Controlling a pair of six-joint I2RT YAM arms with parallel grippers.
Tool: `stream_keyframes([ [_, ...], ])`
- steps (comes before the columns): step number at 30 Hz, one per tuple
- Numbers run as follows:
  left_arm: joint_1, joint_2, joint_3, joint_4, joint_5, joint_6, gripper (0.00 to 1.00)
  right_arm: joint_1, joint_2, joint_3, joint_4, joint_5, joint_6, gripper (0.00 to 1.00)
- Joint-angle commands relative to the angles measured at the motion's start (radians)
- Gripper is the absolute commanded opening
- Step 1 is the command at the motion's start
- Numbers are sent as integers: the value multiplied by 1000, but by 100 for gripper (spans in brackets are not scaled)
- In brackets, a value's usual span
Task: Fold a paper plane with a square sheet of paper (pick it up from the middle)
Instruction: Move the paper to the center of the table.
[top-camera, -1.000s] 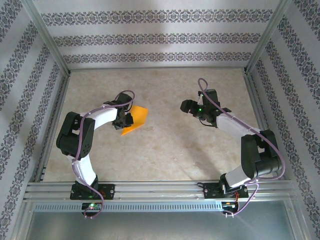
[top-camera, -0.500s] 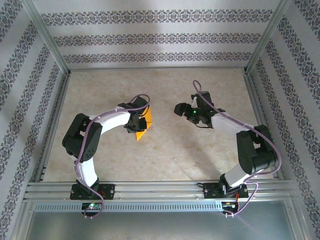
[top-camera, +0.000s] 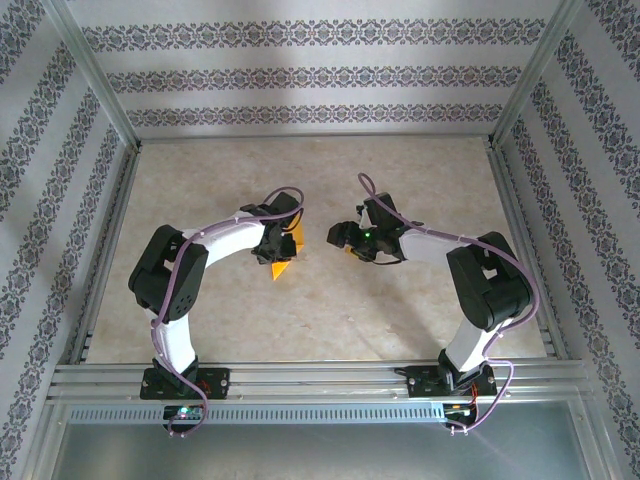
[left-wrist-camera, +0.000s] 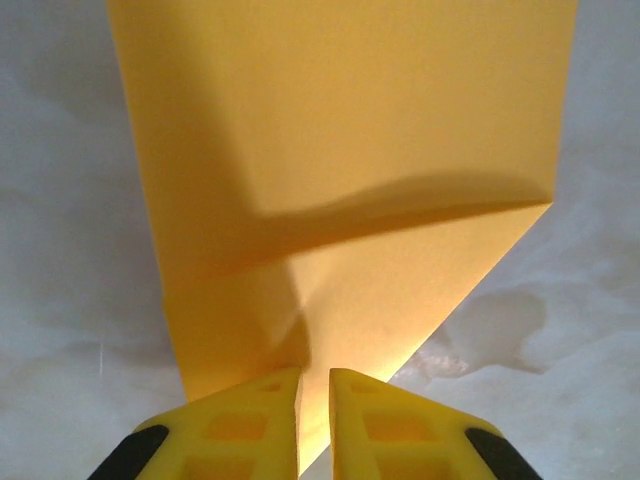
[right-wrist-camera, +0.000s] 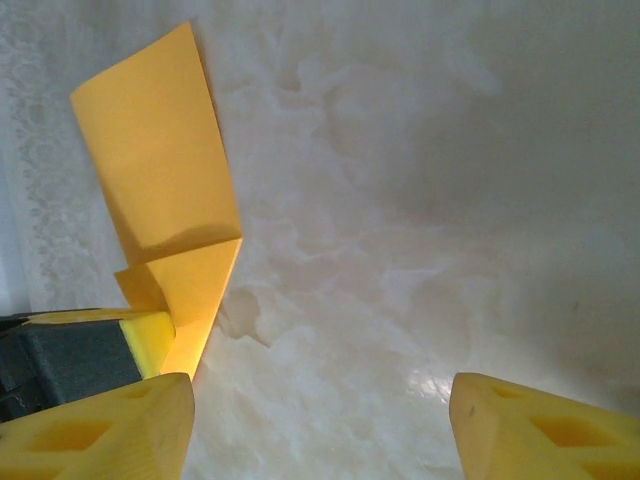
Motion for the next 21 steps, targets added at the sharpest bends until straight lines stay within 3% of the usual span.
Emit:
stream_keyframes([
  [1, 21, -25, 24, -38, -47, 23, 16, 3, 7, 32, 26, -22, 15, 69],
  [11, 50, 48, 2, -25, -52, 18, 15, 15, 18, 41, 34, -34, 16, 73],
  [21, 22, 47, -39, 62, 101, 92, 9, 16, 28, 44, 34, -47, 43, 72],
])
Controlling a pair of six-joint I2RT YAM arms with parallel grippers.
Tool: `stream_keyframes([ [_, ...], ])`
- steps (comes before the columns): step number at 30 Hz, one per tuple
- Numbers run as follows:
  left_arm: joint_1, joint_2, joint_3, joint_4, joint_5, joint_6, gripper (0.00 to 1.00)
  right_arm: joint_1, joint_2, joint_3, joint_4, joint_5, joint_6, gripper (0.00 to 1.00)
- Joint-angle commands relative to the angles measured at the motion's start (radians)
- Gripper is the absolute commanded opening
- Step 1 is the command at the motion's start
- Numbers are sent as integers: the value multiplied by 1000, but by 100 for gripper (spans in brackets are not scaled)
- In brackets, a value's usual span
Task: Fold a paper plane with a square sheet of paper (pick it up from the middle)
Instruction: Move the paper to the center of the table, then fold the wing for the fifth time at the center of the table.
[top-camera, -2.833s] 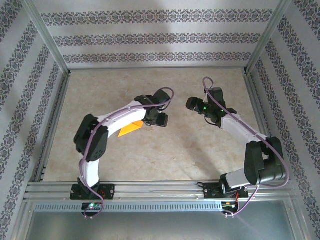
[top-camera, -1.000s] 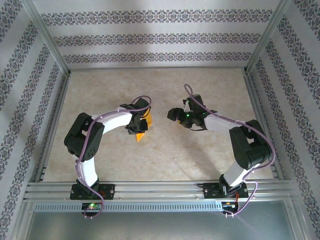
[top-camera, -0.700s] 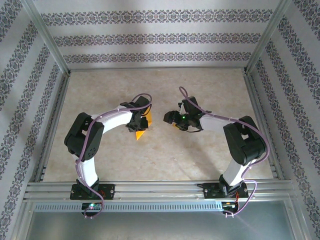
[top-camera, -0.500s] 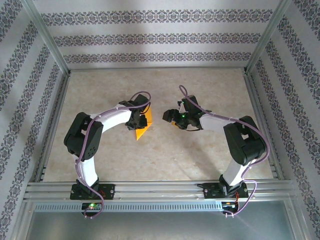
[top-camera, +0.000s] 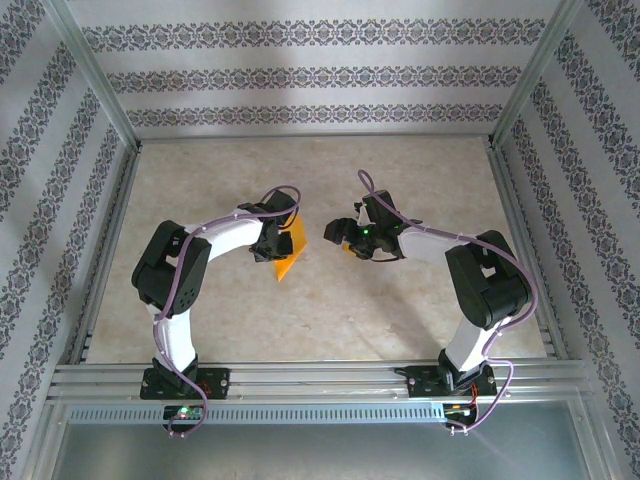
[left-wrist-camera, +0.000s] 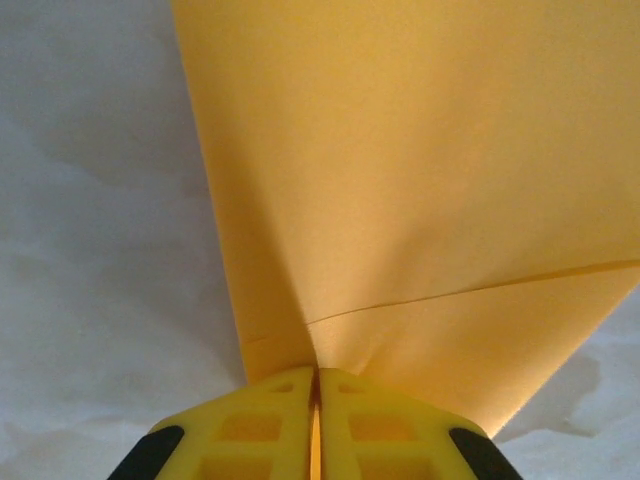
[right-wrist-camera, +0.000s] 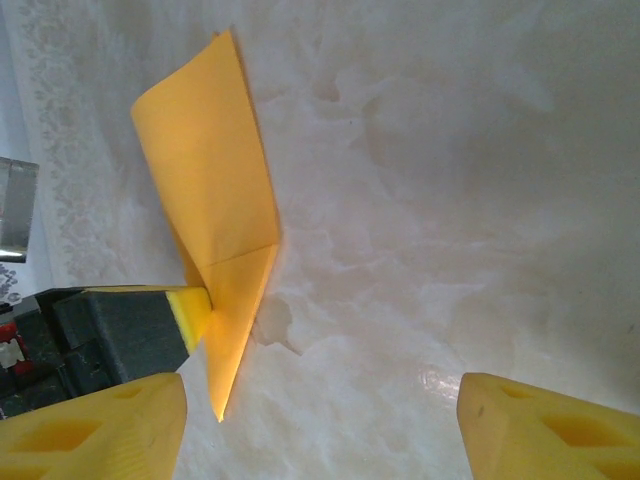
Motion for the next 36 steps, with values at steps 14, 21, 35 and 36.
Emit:
stream_keyframes([
  [14, -101, -16, -47, 1, 54, 57, 6, 49, 119, 83, -54, -19, 141, 48],
  [21, -101, -5, -42, 4, 54, 53, 6, 85, 175, 133, -101, 20, 176, 41],
  [35, -102, -5, -43, 3, 46, 57, 6, 97, 207, 168, -46, -75, 180, 34],
  [36, -101, -6, -44, 3, 45, 58, 6, 95, 203, 165, -38, -78, 180, 33],
])
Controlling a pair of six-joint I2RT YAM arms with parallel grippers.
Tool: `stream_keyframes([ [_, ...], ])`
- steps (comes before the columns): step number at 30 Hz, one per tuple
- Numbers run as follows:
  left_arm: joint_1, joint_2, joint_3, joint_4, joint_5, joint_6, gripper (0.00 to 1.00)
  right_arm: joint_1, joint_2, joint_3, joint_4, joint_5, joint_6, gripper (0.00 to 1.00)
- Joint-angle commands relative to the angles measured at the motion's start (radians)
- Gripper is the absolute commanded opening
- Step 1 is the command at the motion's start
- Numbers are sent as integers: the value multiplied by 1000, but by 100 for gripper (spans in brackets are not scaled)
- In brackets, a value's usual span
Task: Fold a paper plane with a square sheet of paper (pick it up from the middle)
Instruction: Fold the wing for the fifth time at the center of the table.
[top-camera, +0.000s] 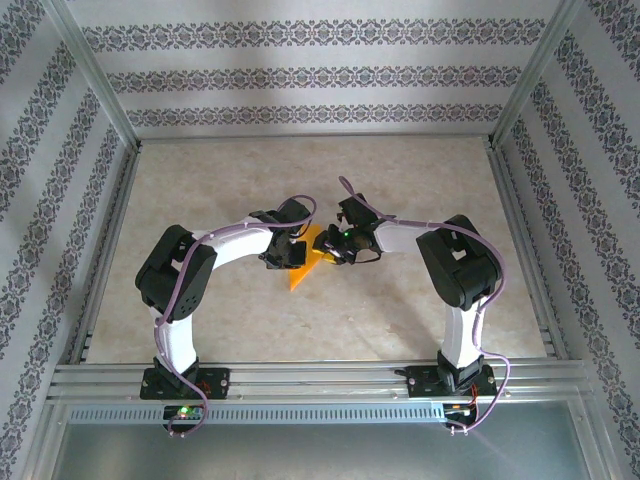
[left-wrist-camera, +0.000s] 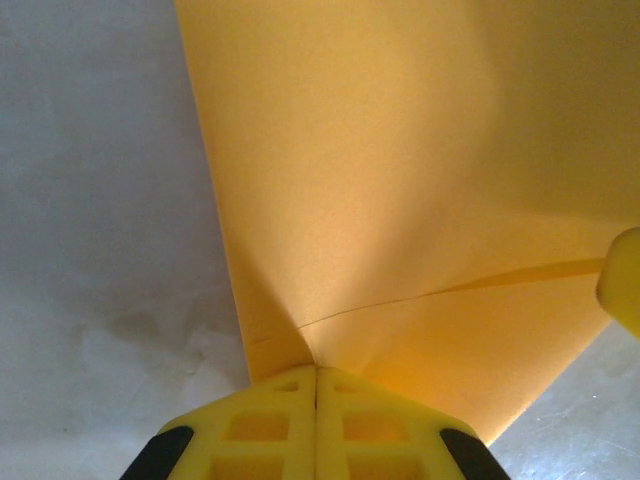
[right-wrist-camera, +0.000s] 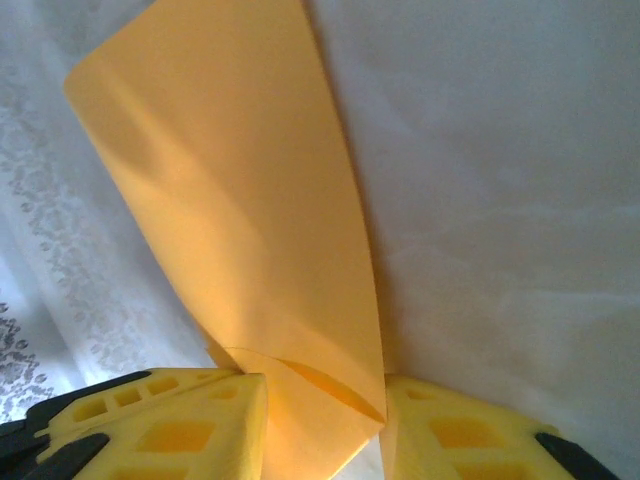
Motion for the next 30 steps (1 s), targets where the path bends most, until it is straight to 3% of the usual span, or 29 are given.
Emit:
stream_keyframes([
  [1, -7, 3, -26, -25, -16, 16, 6, 10, 5, 16, 45, -46, 13, 33],
  [10, -7, -4, -26, -29, -30, 20, 6, -1, 13, 2, 82, -69, 7, 25],
  [20, -6, -39, -6, -36, -51, 44, 6, -22, 37, 32, 62, -81, -22, 7],
  [22, -6, -54, 1, -37, -64, 50, 7, -25, 27, 33, 52, -77, -28, 8],
  [27, -2, -77, 5, -29, -70, 60, 8, -31, -2, 16, 36, -67, -39, 20],
  [30, -2, -64, 9, -32, -67, 63, 8, -30, -3, 9, 39, -72, -41, 18],
])
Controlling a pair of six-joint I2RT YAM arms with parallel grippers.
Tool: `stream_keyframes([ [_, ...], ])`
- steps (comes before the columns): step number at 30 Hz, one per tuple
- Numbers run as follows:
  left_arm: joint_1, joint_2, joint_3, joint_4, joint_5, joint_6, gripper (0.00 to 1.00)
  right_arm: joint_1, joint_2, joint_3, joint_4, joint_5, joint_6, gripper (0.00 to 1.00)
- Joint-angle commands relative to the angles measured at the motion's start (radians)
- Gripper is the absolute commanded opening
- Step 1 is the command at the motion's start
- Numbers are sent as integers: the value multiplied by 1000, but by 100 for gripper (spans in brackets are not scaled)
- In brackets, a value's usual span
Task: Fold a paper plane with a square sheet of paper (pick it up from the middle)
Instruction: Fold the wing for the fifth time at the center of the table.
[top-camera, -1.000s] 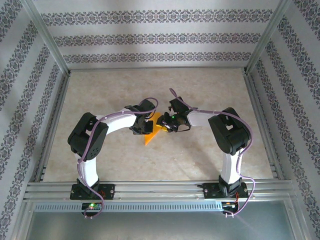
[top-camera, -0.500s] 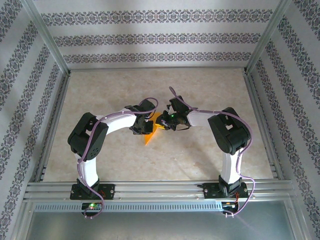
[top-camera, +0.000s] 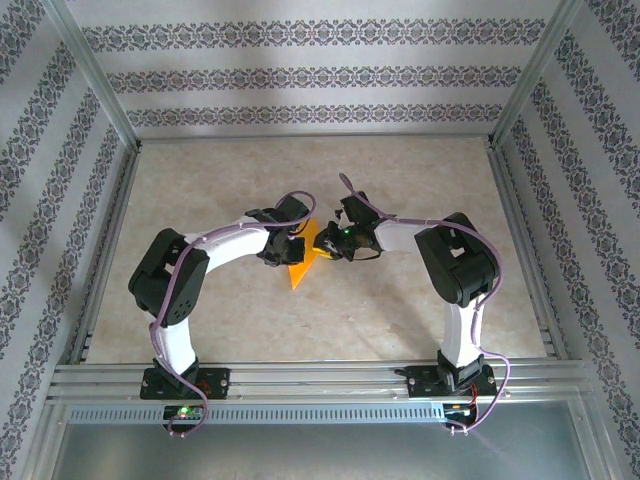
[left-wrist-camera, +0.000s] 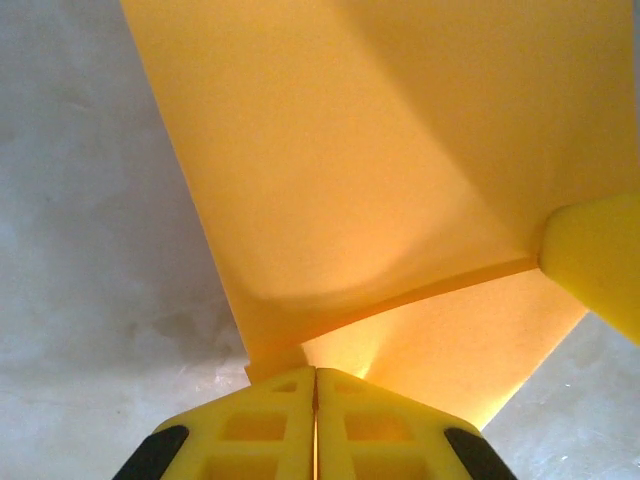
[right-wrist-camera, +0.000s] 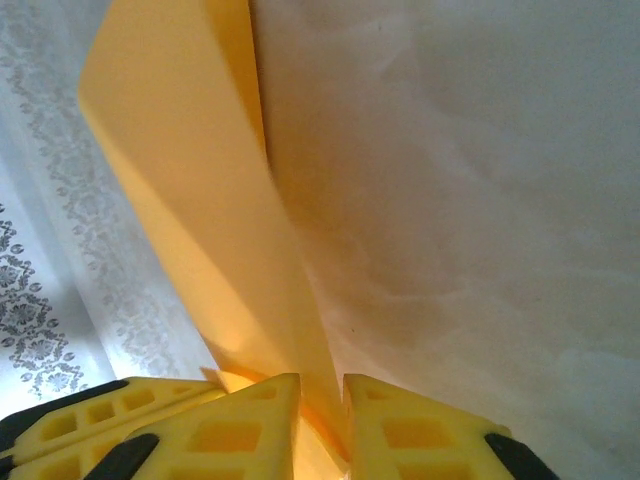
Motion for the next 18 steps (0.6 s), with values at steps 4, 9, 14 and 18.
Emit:
stream_keyframes([
  [4, -2, -21, 11, -35, -28, 25, 8, -7, -26, -1, -8, -6, -20, 11],
  [9, -2, -82, 4, -37, -39, 29, 10, -10, -59, -19, -3, 28, -11, 9],
  [14, -15, -160, -38, 54, 3, 62, 17, -17, -153, -76, 0, 111, 13, 9],
  [18, -37, -212, -103, 196, 43, 121, 23, -24, -249, -147, -14, 210, 50, 10],
])
